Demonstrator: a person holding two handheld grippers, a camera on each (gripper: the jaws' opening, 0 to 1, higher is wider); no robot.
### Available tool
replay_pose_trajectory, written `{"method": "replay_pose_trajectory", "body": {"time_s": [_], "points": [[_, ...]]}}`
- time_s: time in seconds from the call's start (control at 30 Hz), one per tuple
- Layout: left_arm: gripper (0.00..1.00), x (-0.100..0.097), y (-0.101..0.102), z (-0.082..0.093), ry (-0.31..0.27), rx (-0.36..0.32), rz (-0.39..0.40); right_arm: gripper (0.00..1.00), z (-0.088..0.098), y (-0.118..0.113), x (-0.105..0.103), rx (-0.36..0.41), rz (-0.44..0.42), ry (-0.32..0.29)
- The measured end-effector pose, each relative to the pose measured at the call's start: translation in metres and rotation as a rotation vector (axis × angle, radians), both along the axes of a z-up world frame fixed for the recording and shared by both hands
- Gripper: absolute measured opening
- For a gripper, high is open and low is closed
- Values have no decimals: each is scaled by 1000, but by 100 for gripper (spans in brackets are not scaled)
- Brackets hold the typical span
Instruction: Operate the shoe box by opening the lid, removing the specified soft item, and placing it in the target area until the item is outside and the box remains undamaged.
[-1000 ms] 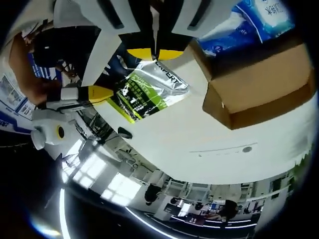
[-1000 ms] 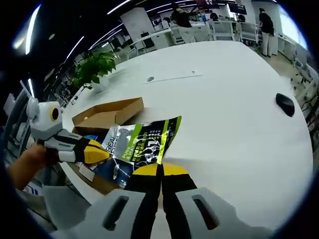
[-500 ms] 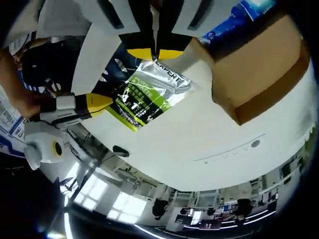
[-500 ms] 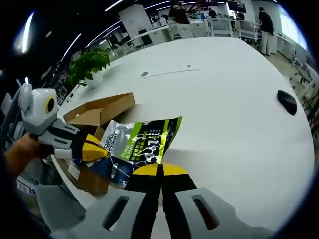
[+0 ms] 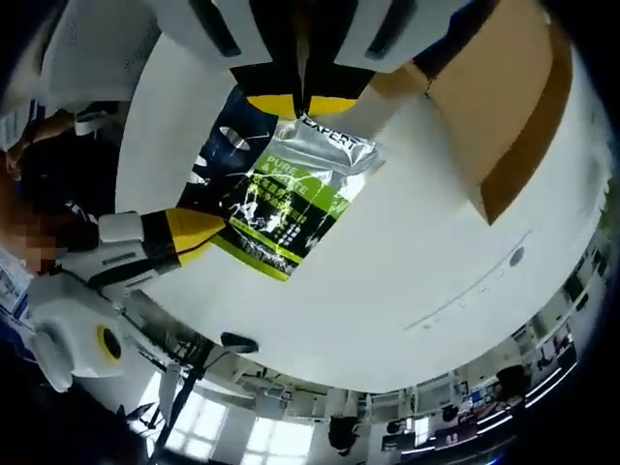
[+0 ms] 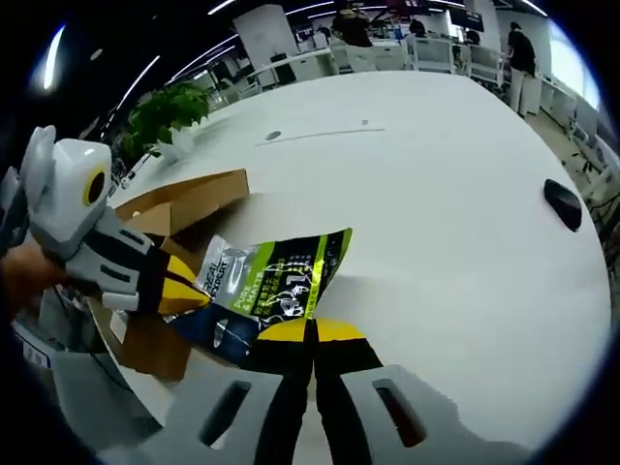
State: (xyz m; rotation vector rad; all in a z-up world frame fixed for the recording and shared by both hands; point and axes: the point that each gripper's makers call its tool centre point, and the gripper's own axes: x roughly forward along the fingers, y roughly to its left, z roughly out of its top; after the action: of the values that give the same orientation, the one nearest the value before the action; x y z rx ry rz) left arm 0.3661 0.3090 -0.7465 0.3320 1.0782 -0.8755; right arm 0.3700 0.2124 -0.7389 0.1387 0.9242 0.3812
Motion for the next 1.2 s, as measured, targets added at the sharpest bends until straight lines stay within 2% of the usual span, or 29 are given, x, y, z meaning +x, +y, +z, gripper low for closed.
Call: {"method": "replay_pose_trajectory", "body": {"time_s": [0.07,0.37,0.77,0.9,1.1,1.2], "points": [[0,1,0,-2,13,18,-2,0,-4,1,0,-9,4,6],[1,9,-2,-7,-80,140,-137,0,-20,-1,6,-42,10,16],[1,11,-6,-19,-93,173,-198,0,-31,-5,8,-58,18,19],[2,10,-5,-22,-78,179,-189,0,-38,-5,9,-76,28,25],[4,10,-5,-21,-79,167,-179,0,-44,-6,8,-125,71,11],[4,6,-4,-19,-92,172,-207,0,-46,-8,8,-137,77,9]]}}
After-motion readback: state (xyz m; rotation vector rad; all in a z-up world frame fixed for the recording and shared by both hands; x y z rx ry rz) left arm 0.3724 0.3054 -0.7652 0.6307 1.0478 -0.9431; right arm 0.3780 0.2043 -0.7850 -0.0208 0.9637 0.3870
